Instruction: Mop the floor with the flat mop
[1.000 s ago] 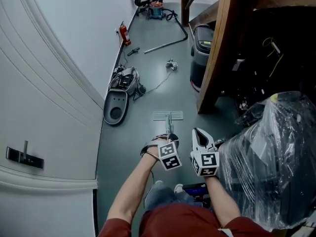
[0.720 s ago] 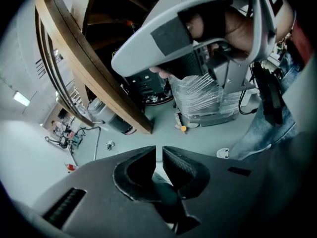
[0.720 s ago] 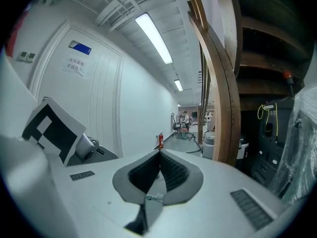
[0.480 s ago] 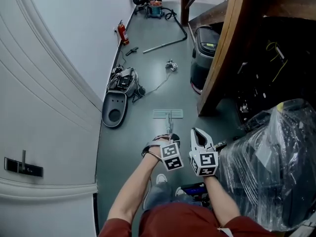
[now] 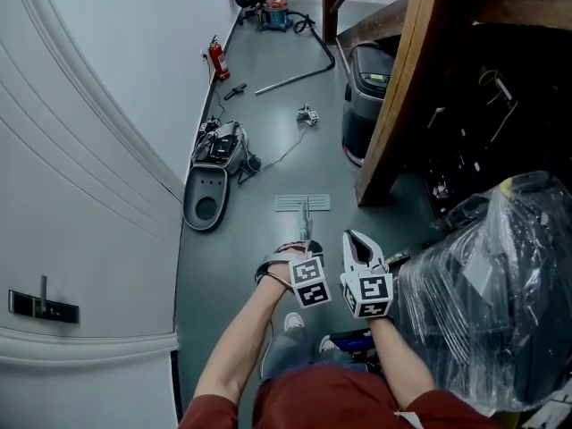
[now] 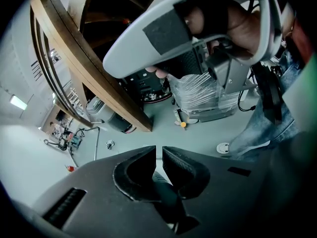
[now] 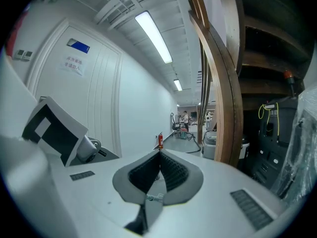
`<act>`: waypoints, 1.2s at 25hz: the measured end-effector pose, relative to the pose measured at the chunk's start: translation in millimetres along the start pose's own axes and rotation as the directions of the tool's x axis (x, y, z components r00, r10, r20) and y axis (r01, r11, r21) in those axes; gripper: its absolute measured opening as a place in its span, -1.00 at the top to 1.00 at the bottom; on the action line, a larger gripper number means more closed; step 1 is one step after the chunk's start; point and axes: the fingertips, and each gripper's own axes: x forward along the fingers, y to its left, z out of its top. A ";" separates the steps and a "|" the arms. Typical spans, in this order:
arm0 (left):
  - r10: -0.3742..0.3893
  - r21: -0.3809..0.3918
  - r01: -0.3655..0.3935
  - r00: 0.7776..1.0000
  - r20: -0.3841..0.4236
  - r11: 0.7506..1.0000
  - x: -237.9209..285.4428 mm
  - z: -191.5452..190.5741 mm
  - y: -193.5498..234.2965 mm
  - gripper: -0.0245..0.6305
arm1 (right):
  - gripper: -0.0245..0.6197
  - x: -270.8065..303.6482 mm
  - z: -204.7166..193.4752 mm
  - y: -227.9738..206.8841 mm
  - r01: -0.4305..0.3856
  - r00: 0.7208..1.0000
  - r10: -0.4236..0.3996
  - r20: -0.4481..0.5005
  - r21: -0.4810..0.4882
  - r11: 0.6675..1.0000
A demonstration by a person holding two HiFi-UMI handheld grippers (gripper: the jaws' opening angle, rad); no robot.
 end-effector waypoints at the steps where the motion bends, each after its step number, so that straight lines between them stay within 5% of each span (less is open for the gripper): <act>1: 0.000 0.002 0.000 1.000 -0.004 1.000 0.7 0.6 -3.1 0.77 | 0.87 -3.0 -0.6 -1.3 0.002 1.000 -0.002 0.000 0.001 1.000; 30: -0.015 -0.009 0.014 0.998 -0.058 1.000 -41.8 49.5 -152.7 0.77 | 0.87 -164.0 -41.3 -19.0 0.016 1.000 -0.017 0.008 0.040 0.999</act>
